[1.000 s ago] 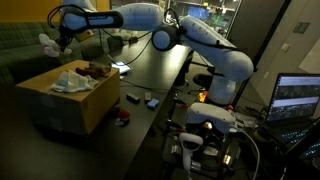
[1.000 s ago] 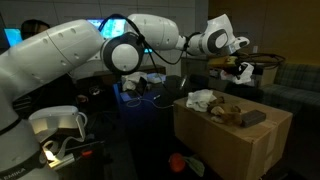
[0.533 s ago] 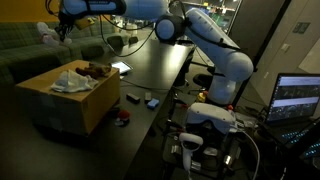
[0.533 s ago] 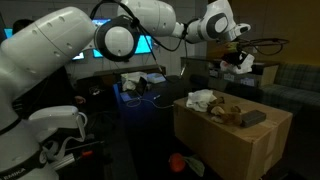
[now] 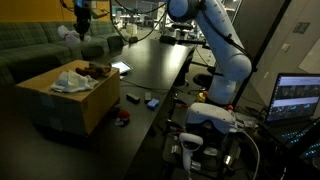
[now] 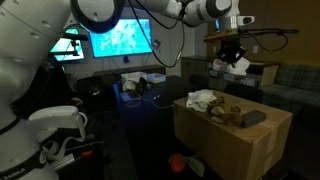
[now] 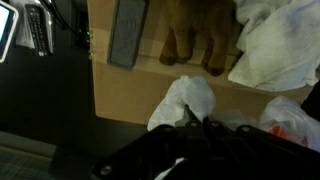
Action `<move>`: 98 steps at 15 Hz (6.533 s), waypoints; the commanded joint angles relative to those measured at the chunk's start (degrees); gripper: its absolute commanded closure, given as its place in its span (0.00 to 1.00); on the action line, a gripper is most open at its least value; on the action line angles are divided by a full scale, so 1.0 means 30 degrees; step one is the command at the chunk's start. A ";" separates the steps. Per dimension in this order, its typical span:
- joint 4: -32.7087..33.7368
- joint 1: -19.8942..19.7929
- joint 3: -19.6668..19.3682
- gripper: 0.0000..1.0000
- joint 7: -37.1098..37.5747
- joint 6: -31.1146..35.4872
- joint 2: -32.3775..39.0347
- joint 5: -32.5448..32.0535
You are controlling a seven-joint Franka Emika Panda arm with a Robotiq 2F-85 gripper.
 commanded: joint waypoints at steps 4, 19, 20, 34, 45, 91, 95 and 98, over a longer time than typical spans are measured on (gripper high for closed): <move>-0.7338 -0.1457 0.0189 0.99 -0.0927 -0.1928 -0.5646 0.0536; -2.2617 -0.2273 -0.2490 0.99 -0.2217 0.0751 -1.3209 0.3364; -2.3755 -0.2210 -0.2577 0.99 -0.2227 0.1401 -1.3481 0.3720; -2.9615 -0.0996 -0.1134 0.99 -0.1674 1.1657 -0.8993 0.8894; -2.3216 -0.2610 -0.0834 0.99 -0.2116 1.2016 -0.2141 0.6556; -2.8139 -0.3706 -0.3481 0.00 1.0187 1.9564 -0.2091 0.9240; -2.7277 -0.4303 -0.3118 0.00 1.0711 1.9309 -0.1058 0.9621; -2.6623 -0.4416 -0.3022 0.00 1.0928 1.9324 -0.0449 0.9918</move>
